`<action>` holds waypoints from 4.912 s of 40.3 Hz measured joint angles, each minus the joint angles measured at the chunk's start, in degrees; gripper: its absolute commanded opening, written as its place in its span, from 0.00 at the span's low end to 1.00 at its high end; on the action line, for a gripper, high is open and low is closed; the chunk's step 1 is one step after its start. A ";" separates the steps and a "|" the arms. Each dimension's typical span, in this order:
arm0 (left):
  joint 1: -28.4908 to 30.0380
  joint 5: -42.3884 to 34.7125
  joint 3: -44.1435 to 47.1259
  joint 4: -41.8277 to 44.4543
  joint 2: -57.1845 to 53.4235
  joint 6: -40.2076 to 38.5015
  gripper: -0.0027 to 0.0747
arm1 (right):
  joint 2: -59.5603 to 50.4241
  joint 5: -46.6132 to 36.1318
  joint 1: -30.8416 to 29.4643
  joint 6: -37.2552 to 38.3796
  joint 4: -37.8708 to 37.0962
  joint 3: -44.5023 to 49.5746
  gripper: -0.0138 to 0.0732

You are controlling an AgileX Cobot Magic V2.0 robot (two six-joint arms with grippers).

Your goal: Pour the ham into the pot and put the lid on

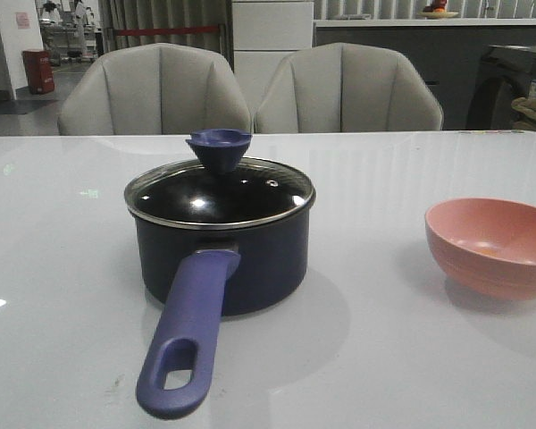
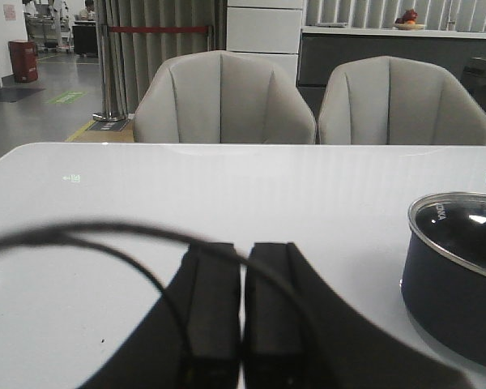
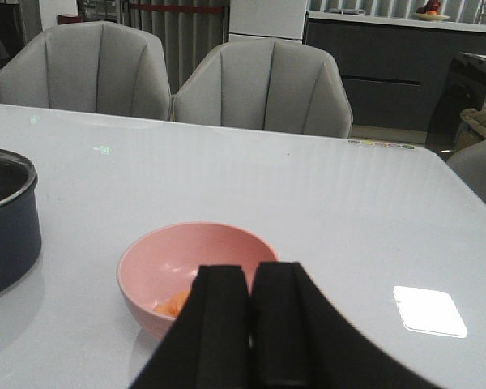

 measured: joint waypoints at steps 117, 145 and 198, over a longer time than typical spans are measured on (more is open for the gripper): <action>-1.11 19.79 -27.91 -2.76 26.60 0.32 0.71 | 0.00 0.00 0.00 0.00 0.00 0.00 0.32; -15.44 28.86 -53.74 -3.73 62.22 0.32 0.89 | 0.00 0.00 0.00 0.00 0.00 0.00 0.32; -27.96 58.80 -104.78 -6.59 111.15 0.14 0.89 | 0.00 0.00 0.00 0.00 0.00 0.00 0.32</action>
